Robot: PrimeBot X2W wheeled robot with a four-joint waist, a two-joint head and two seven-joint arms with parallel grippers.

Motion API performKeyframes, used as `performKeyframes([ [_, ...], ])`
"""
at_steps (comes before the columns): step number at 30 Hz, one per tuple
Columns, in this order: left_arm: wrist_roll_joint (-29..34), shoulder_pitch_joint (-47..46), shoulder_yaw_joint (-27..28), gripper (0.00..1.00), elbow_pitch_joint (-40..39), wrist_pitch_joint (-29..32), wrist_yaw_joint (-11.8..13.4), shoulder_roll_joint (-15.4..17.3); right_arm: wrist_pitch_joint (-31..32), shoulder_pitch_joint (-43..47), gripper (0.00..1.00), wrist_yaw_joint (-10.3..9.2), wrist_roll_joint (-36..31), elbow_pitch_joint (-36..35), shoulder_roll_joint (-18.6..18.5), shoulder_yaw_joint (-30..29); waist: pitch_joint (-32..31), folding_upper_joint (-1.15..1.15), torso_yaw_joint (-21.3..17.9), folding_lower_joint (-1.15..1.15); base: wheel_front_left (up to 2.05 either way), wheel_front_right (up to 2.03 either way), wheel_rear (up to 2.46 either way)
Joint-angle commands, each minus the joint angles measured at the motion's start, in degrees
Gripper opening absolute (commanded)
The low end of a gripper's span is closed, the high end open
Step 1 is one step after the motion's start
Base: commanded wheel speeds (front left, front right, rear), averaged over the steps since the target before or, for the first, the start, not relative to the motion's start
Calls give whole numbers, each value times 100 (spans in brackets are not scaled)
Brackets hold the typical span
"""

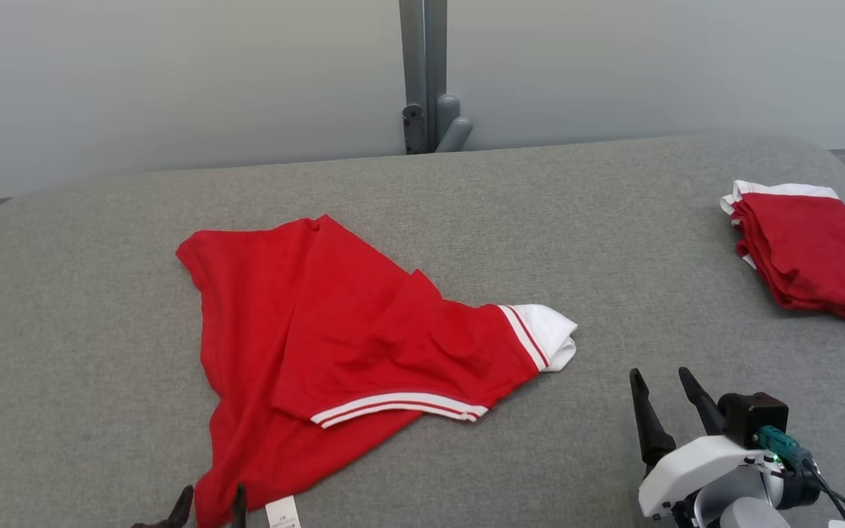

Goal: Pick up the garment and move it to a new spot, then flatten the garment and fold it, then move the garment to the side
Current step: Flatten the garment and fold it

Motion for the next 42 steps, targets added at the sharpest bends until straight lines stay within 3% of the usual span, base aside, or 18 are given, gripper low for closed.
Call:
performKeyframes([
  [1, 45, -83, -35, 100, -106, 1, 14, -47, -15, -45, 100, -7, 53, -45, -10, 77, 26, 0, 172, 0, 0, 0, 0],
  [9, -167, -237, -417, 100, -461, 1, 127, -82, -15, -225, 100, -7, 221, -150, -8, 810, 51, 0, 660, 0, 0, 0, 0],
  [18, -404, -319, -903, 100, -402, 1, 218, -83, -15, -740, 100, -7, 126, 52, -16, 2577, 299, 0, 1351, 0, 0, 0, 0],
  [23, -459, -346, -1101, 100, -360, 1, 222, -83, -15, -1117, 100, -7, 73, 408, -33, 3198, 445, 0, 1876, 0, 0, 0, 0],
  [31, -630, -387, -1285, 100, -444, 1, 266, -85, -15, -1602, 100, -7, -75, 976, -165, 3428, 744, 0, 2468, 0, 0, 0, 0],
  [42, -864, -571, -1527, 100, -524, 1, 412, -85, -15, -1974, 100, -7, -457, 1389, -276, 3409, 1048, 0, 2607, 0, 0, 0, 0],
])
